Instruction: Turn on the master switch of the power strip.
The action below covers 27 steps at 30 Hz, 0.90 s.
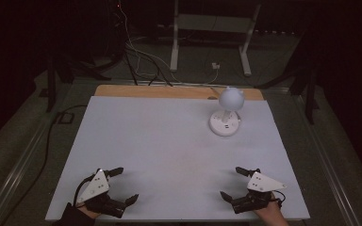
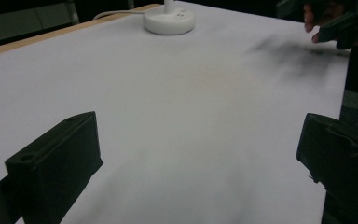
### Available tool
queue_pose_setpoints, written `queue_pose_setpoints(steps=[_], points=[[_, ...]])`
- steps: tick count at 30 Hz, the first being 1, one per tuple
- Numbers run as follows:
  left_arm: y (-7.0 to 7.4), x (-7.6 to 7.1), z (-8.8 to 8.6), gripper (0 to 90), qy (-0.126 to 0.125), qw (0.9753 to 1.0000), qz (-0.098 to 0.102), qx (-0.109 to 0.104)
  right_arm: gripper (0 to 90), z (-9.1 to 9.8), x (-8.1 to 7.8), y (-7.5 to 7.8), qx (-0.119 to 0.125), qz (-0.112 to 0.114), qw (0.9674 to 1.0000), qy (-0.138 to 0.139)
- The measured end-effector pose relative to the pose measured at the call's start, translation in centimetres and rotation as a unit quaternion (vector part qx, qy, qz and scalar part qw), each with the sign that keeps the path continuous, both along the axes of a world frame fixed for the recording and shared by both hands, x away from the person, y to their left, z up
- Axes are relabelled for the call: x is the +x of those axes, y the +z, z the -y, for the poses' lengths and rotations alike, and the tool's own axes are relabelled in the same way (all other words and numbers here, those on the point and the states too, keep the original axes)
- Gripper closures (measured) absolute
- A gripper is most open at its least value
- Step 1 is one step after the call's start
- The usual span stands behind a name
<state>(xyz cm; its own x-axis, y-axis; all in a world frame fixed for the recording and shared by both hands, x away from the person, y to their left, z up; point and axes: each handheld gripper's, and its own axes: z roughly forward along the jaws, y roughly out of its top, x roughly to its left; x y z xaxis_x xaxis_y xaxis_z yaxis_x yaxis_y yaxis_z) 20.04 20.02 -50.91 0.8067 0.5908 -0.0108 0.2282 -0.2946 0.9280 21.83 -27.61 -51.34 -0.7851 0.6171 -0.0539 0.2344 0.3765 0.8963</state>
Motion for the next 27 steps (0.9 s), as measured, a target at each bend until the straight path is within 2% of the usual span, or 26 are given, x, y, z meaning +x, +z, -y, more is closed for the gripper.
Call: queue_pose_setpoints(steps=[4,7,19,27], points=[[-0.04,0.05,-0.31,0.1,0.006,1.0,0.002,-0.004,0.0,0.45,0.03,0.24,0.013,0.004,0.9999,-0.006],[-0.29,0.04,-0.27,0.1,0.01,0.9998,0.005,0.018,0.0,0.72,0.22,0.28,0.018,-0.001,0.9998,-0.01],[-0.39,0.11,-0.35,0.1,0.003,0.9999,-0.007,0.009,0.0,0.62,0.29,0.18,-0.016,-0.003,0.9997,-0.02],[-0.34,0.12,-0.34,0.2,0.002,0.9999,-0.009,0.006,0.0,0.4,0.26,0.05,-0.026,-0.008,0.9994,-0.022]])
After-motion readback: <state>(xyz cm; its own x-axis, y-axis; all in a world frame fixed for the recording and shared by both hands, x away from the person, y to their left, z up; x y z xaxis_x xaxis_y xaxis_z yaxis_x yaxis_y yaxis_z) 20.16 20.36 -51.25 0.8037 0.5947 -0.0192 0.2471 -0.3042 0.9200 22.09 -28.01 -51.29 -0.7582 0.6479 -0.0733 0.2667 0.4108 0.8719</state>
